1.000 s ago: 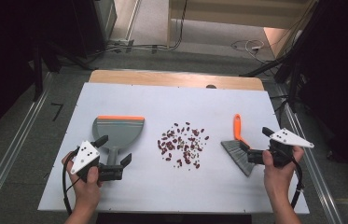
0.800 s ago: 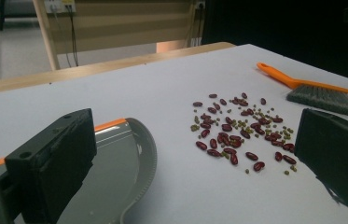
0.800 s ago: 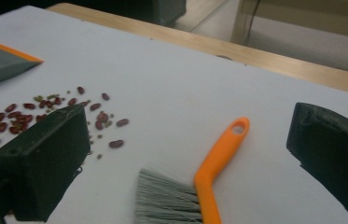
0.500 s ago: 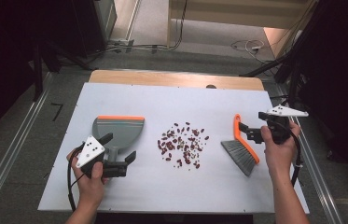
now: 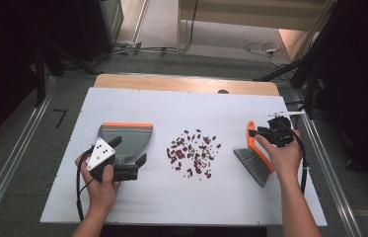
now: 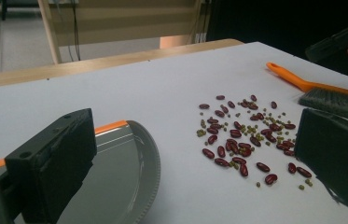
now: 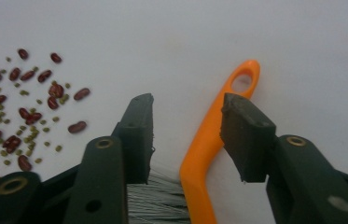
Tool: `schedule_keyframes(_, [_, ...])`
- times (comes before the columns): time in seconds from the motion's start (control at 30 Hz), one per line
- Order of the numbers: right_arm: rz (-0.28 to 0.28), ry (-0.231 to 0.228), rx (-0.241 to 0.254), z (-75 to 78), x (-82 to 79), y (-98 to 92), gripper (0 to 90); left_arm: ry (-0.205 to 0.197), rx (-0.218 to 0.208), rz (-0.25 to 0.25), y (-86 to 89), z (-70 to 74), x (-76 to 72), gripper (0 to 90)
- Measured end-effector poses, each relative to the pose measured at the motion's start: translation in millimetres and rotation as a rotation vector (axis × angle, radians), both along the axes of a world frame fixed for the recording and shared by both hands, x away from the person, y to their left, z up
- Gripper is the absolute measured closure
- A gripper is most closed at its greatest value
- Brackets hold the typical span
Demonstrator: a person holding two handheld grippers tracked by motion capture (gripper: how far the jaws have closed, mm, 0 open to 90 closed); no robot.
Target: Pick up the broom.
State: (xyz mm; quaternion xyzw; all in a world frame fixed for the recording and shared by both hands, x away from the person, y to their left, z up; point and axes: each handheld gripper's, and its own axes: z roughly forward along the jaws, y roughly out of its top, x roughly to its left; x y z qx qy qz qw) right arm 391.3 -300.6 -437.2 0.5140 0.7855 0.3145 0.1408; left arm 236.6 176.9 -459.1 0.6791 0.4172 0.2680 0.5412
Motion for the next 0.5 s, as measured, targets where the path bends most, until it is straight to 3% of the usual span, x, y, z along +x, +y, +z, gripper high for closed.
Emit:
schedule_keyframes(0.03, [0.000,0.000,0.000,0.0,0.0,0.0,53.6,0.000,0.000,0.000,0.0,0.0,0.0,0.0])
schedule_keyframes(0.07, [0.002,0.020,-0.052,-4.0,-0.5,3.4,53.5,-0.005,0.002,-0.007,-1.5,-1.1,-0.8,0.0])
schedule_keyframes(0.17, [-0.028,0.050,-0.023,-9.8,1.4,0.4,53.0,-0.009,-0.001,-0.029,-5.1,-3.8,-2.1,0.0])
schedule_keyframes(0.33, [-0.051,0.052,-0.119,-21.1,1.0,3.0,55.3,-0.016,0.017,-0.065,-12.7,-5.3,-4.8,0.0])
schedule_keyframes(0.47, [-0.066,0.079,-0.143,-28.3,2.1,6.7,58.1,-0.018,0.029,-0.074,-14.1,-6.1,-6.4,0.0])
schedule_keyframes(0.5, [-0.069,0.093,-0.118,-29.6,2.3,7.3,59.6,-0.018,0.029,-0.074,-14.3,-6.2,-6.5,0.0])
